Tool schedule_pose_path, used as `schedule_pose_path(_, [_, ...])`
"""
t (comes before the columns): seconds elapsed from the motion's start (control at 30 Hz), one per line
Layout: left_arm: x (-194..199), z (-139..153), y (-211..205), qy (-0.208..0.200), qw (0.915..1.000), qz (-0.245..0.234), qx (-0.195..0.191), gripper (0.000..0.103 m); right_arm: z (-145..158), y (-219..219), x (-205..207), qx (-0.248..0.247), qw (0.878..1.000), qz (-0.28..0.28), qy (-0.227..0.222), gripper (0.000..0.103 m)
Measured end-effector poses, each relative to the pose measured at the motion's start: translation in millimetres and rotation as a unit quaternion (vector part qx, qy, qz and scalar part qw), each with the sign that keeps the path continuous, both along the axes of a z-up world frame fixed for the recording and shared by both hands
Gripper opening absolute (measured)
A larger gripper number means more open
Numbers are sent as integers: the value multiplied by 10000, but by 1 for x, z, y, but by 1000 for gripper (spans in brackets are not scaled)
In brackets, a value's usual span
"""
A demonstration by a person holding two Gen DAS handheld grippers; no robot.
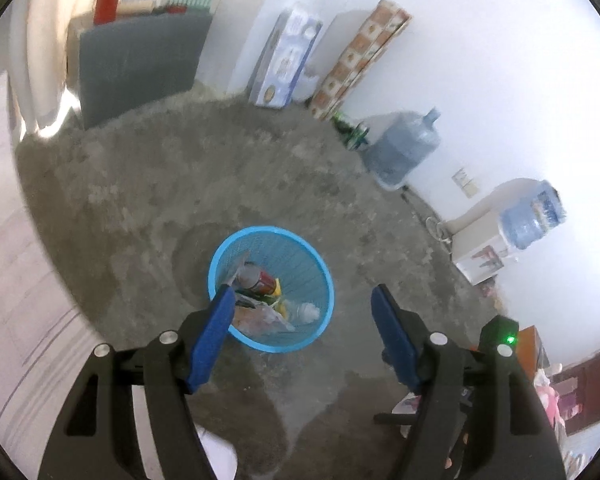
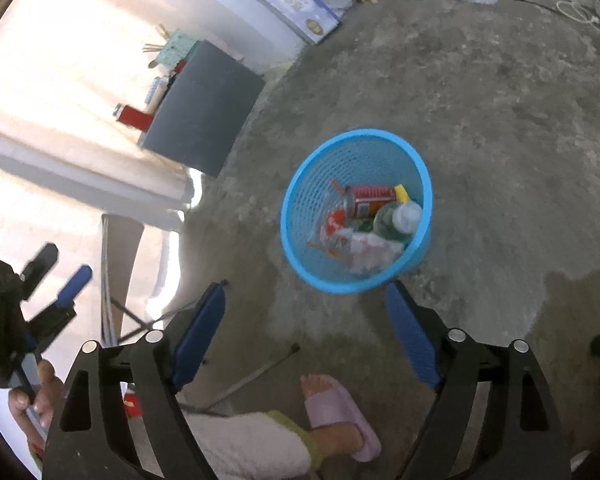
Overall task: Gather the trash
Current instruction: 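Move both tools back over the table toward the pink packet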
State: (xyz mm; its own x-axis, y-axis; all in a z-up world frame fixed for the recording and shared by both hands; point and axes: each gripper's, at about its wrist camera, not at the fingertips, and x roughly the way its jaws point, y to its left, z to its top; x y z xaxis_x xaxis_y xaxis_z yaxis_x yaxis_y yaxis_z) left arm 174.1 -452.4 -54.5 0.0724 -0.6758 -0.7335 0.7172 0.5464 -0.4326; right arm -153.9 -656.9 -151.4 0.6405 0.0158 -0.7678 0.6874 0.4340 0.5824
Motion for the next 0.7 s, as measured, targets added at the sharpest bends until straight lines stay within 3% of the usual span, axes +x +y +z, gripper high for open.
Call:
schedule_pose_path(0.17, [-15, 18, 46, -177, 9996, 32, -202, 72, 20, 33, -4, -236, 9994, 235, 29, 84])
schedule_pose_path(0.37, [-28, 28, 132, -331, 9981, 332, -411, 75, 49, 64, 10, -489, 9969, 609, -135, 90])
schedule_pose_path(0.57, [-28, 24, 248, -323, 9893, 1286, -606, 75, 76, 97, 39, -770, 9897, 1171, -300, 92])
schedule_pose_path(0.7, [-28, 23, 326, -479, 9734, 2130, -688, 76, 85, 127, 68, -816, 9814, 1696, -377, 92])
